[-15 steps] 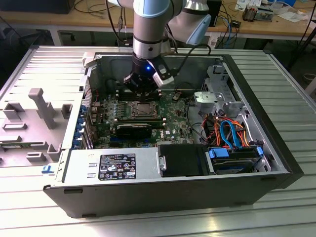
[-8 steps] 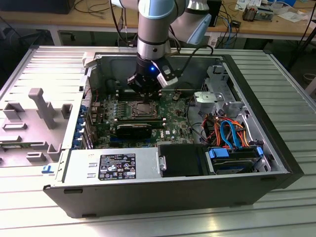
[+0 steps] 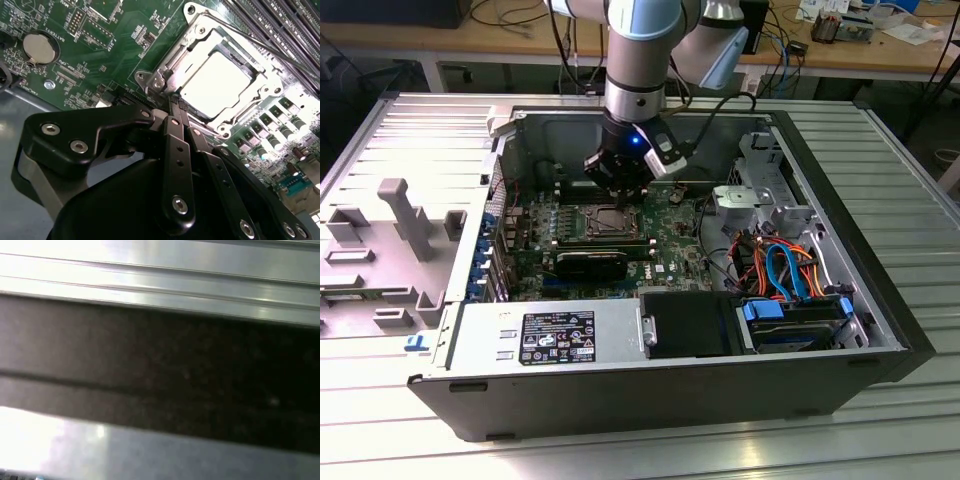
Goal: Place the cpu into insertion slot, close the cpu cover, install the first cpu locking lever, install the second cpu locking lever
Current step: 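Install the first cpu locking lever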
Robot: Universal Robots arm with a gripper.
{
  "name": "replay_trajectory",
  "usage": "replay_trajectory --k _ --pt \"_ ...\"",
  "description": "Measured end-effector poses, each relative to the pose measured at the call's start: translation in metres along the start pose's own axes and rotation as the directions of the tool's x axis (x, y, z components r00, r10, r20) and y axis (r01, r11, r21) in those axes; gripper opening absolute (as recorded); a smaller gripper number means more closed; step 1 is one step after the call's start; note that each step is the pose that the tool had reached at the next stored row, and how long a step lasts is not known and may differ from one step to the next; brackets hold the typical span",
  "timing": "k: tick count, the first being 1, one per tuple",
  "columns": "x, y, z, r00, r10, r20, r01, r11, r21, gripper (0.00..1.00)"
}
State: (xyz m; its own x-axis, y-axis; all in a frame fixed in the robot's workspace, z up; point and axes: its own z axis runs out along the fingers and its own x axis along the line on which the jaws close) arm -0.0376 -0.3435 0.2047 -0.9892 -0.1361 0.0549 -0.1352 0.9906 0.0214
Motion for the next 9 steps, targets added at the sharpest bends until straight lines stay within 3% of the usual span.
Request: replay_trajectory --k 9 --pt "-0.001 -0.0006 0.0012 1.0 0.0 0.0 0.0 1.0 0.0002 0.11"
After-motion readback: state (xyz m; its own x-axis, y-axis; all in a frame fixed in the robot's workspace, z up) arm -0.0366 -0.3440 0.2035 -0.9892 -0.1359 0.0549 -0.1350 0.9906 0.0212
